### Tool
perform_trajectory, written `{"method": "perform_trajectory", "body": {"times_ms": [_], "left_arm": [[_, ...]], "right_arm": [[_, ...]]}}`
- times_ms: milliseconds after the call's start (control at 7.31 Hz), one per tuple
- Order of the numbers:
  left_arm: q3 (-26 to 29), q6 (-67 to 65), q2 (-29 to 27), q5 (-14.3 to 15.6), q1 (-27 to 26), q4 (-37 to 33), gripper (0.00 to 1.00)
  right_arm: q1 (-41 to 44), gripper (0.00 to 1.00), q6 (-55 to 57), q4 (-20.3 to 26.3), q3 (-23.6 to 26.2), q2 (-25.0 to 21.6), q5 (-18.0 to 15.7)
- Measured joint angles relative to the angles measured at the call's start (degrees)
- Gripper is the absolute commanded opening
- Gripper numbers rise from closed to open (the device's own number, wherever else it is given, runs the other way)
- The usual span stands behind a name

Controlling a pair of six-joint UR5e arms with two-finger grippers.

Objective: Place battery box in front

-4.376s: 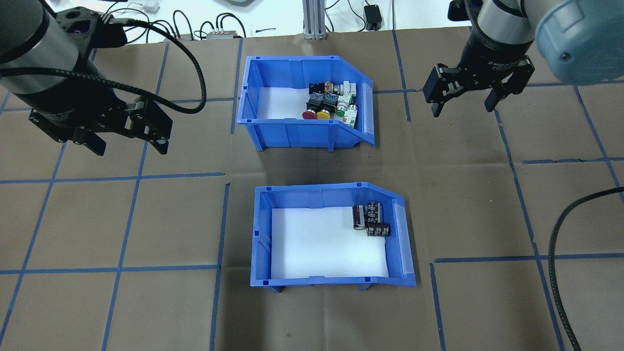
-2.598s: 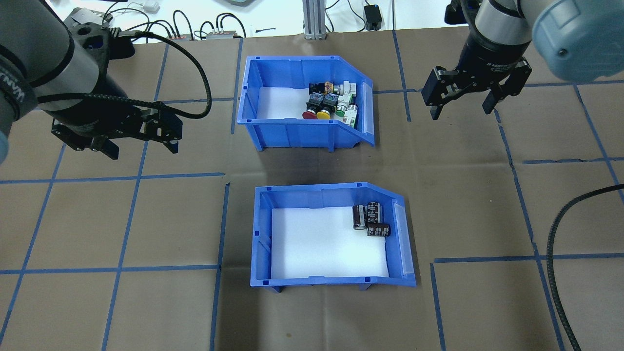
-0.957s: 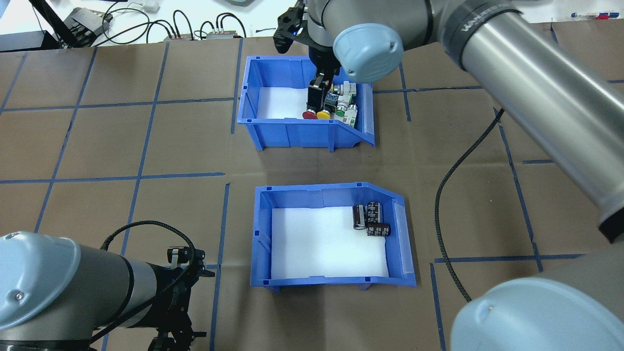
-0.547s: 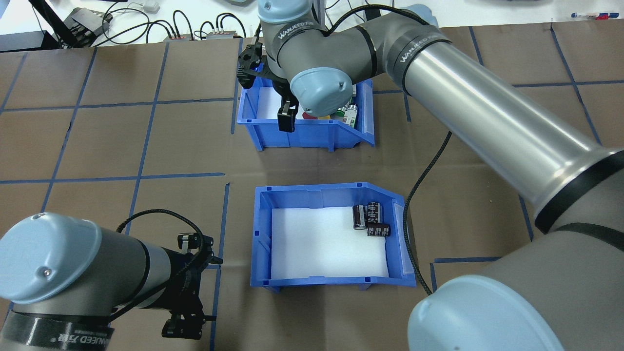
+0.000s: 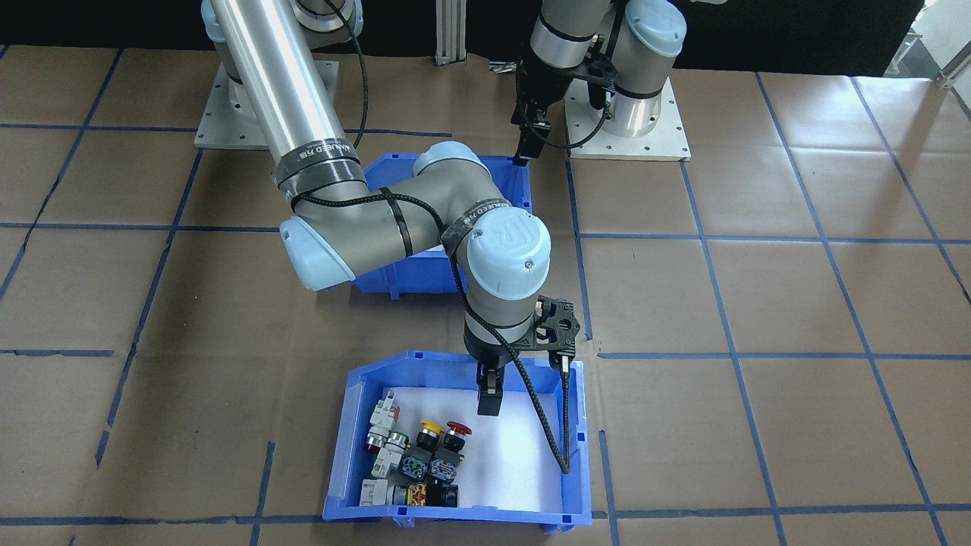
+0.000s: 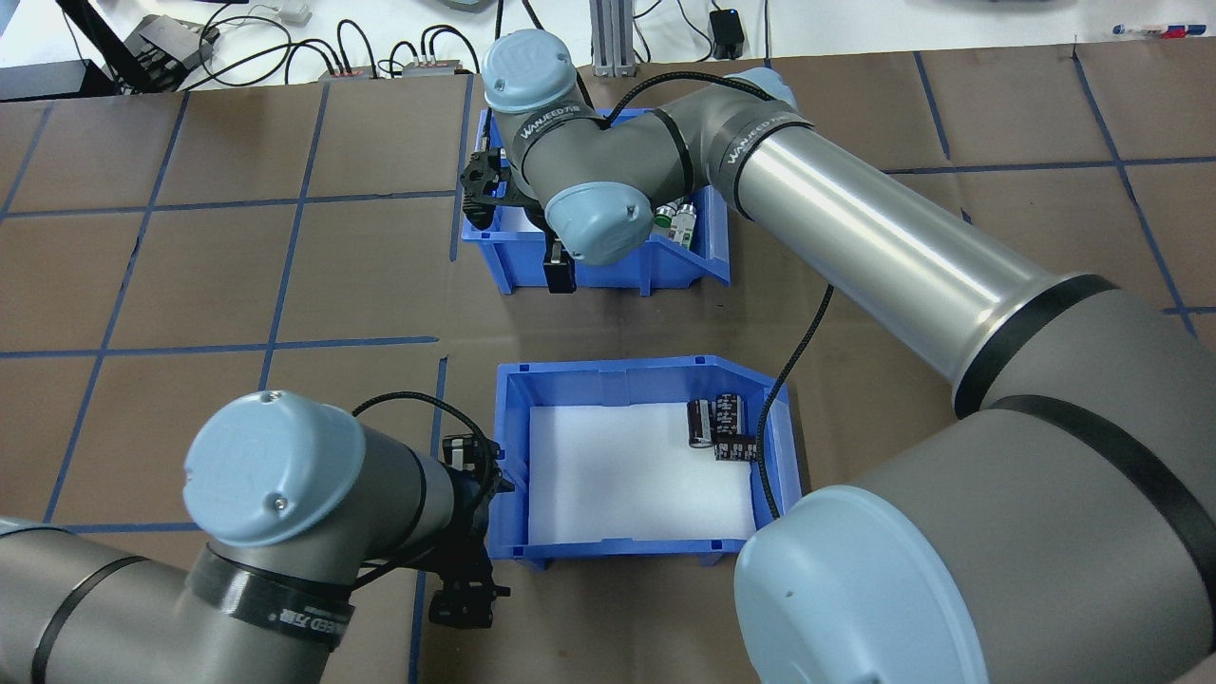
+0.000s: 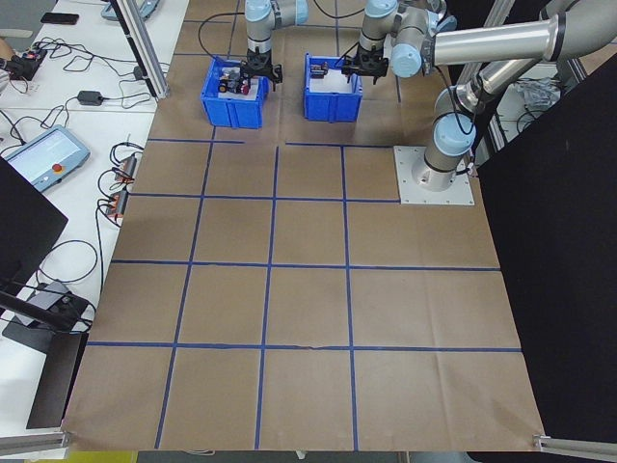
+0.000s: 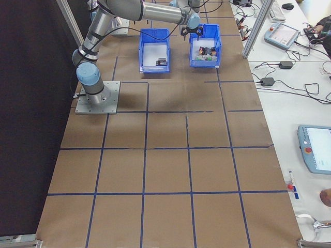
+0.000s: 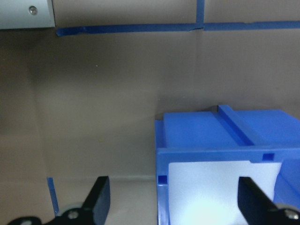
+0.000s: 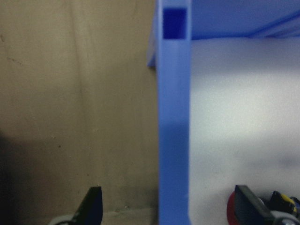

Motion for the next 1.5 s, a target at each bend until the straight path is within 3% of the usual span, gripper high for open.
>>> {"method": "perform_trajectory", "body": {"times_ms": [137, 410, 684, 1094, 1368, 1504], "left_arm": [[0.0, -4.0, -2.8, 0.0, -2.8, 3.4, 0.99], [0.3, -8.5, -7.7, 0.3, -6.3, 9.2, 1.00], [0.5, -11.5, -10.9, 0.3, -8.1, 13.2, 1.00], [0.6, -13.1, -13.1, 0.3, -10.4, 14.7, 1.00], [0.6, -13.9, -13.6, 0.2, -11.0, 14.6, 0.99], [0.7, -14.6, -14.6, 0.3, -11.8, 15.0, 0.90]], "right_arm": [[0.1, 0.82, 0.1, -1.2, -0.1, 0.2, -0.6], [0.4, 0.37, 0.5, -1.8, -0.2, -0.5, -1.3], [0.4, 0.06, 0.5, -1.3, -0.2, -1.5, -2.0], [0.2, 0.01, -0.2, -1.0, -0.1, -3.6, -3.3], [-2.0, 0.01, -3.0, 1.6, 0.6, -7.2, -4.1], [-4.5, 0.01, -6.3, 3.5, 0.8, -9.4, -4.7]]}}
